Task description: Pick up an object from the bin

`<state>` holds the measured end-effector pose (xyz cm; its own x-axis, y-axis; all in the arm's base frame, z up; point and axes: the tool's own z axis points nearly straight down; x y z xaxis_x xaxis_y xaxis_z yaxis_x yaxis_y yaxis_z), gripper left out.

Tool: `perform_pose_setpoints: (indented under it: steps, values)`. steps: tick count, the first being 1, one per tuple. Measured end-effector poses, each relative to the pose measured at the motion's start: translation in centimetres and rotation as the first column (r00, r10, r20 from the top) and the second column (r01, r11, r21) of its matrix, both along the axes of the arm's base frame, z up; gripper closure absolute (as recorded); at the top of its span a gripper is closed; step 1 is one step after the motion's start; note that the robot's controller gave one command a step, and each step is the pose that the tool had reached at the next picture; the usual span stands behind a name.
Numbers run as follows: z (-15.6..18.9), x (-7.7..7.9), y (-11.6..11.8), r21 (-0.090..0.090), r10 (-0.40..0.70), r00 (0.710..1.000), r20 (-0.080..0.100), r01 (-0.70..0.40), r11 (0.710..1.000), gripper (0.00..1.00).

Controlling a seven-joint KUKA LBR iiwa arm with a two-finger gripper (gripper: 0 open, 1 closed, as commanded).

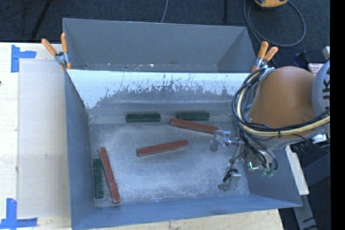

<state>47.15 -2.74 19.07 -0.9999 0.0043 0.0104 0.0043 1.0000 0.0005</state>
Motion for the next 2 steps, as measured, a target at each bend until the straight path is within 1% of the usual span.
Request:
perform_pose_setpoints:
  steps: [1, 2]
  values:
    - [0.4, 0.2, 0.0, -0.001, 0.001, 1.0, 0.009, -0.001, 1.0, 0.0]
    - [-3.6, 3.1, 5.7, 0.0, 0.007, 1.0, 0.013, -0.007, 1.0, 0.0]
